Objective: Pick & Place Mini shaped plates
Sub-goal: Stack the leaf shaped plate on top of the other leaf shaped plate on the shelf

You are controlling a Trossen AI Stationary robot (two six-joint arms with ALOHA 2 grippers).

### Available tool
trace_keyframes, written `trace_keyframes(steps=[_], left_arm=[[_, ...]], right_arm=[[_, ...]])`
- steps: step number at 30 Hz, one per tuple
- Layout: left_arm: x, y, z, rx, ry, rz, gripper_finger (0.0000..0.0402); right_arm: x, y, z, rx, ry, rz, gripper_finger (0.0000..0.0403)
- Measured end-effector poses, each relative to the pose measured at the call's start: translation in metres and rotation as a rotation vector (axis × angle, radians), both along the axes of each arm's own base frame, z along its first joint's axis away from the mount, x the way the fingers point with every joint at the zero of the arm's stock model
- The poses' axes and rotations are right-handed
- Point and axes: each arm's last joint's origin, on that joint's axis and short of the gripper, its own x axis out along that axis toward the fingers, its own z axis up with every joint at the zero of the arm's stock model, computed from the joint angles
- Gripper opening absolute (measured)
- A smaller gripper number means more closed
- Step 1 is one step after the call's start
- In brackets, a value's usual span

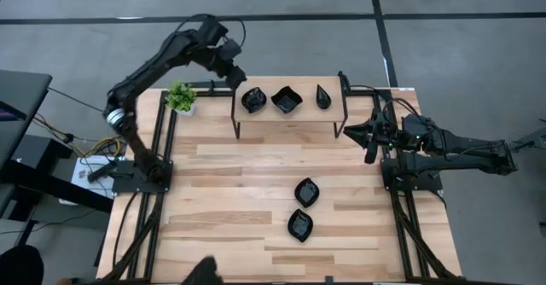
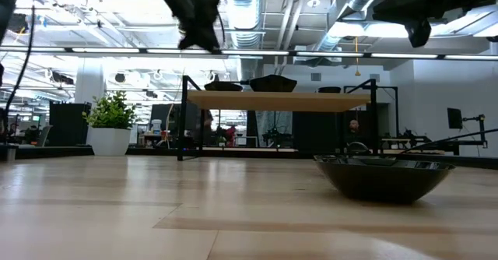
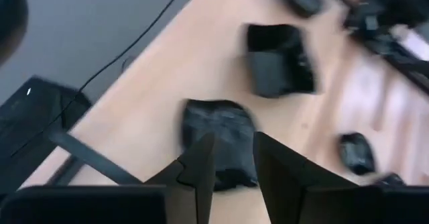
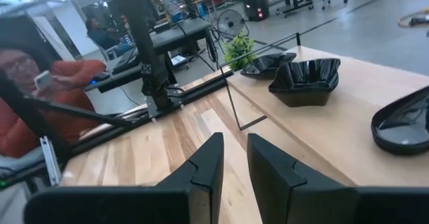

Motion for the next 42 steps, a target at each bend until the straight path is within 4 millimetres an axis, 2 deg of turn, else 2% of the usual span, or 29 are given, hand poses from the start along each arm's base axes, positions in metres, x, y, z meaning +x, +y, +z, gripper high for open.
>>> trace_keyframes(steps=[4, 8, 13, 17, 19, 24, 31, 42], left_arm=[[-0.014, -0.047, 0.022, 0.048, -0.060, -0.076, 0.0102], [-0.026, -0.091, 0.024, 0.072, -0.136, -0.143, 0.0102], [-0.037, -0.134, 0.003, 0.040, -0.284, -0.164, 0.0102], [-0.048, -0.167, -0.022, 0.090, -0.405, -0.265, 0.0102], [-0.054, -0.180, -0.037, 0.099, -0.458, -0.256, 0.0102], [-0.073, -0.199, -0.065, 0.099, -0.548, -0.152, 0.0102], [-0.096, -0.211, -0.090, 0.093, -0.581, -0.100, 0.0102], [-0.114, -0.214, -0.110, 0.111, -0.589, -0.078, 0.0102]], right_arm=[[0.000, 0.000, 0.000, 0.025, -0.007, -0.005, 0.0063], [0.000, 0.000, 0.000, 0.030, -0.009, -0.003, 0.0063], [0.003, 0.004, 0.003, 0.108, -0.062, 0.069, 0.0063], [0.016, 0.012, 0.001, 0.124, -0.039, 0.182, 0.0063], [0.025, 0.016, -0.003, 0.129, 0.009, 0.210, 0.0063], [0.043, 0.024, -0.010, 0.142, 0.213, 0.243, 0.0063], [0.067, 0.027, -0.016, 0.245, 0.479, 0.194, 0.0063], [0.108, 0.034, -0.065, 0.465, 0.751, 0.144, 0.0071]])
